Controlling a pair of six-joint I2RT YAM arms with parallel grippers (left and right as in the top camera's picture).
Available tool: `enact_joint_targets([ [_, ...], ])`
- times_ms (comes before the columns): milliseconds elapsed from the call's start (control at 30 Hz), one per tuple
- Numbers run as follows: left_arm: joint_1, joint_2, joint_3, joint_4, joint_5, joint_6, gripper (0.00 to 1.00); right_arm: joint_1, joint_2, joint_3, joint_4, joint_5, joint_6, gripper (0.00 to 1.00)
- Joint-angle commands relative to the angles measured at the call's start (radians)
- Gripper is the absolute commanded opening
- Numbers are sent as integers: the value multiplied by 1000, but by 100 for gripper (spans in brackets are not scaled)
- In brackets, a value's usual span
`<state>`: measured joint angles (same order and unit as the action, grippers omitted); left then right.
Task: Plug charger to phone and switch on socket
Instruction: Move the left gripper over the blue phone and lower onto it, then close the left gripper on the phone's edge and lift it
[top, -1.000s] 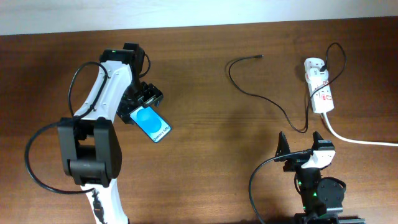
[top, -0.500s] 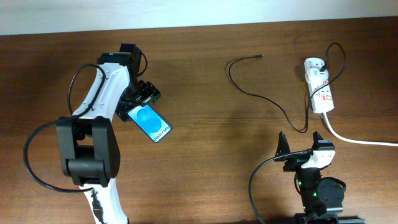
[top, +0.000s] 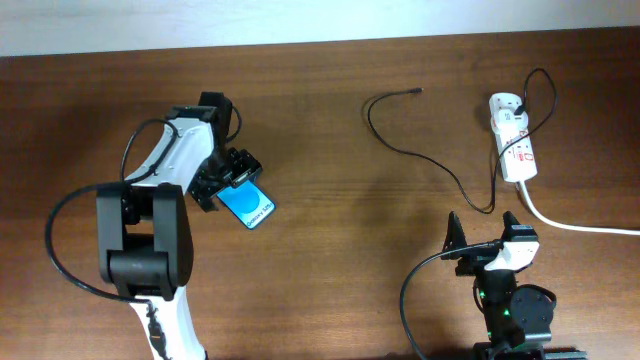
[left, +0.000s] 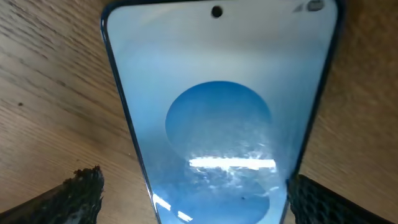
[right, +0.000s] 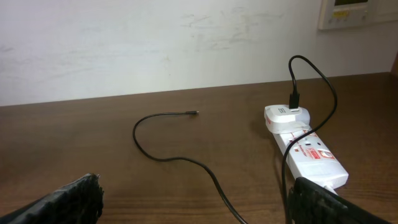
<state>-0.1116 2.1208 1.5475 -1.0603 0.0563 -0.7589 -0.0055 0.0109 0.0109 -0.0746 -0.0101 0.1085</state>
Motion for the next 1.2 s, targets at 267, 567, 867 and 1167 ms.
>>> enact_joint_targets([
  [267,0,7,-16,40,34,-11,99,6,-7,-5,-4,-12,3,98],
  [567,0,7,-24,49,34,-58,99,6,-7,-5,-4,-12,3,98],
  [867,0,7,-134,89,34,-93,99,6,-7,-5,-4,-13,4,98],
  [1167,0,7,-143,128,31,0,99,6,-7,-5,-4,-12,3,98],
])
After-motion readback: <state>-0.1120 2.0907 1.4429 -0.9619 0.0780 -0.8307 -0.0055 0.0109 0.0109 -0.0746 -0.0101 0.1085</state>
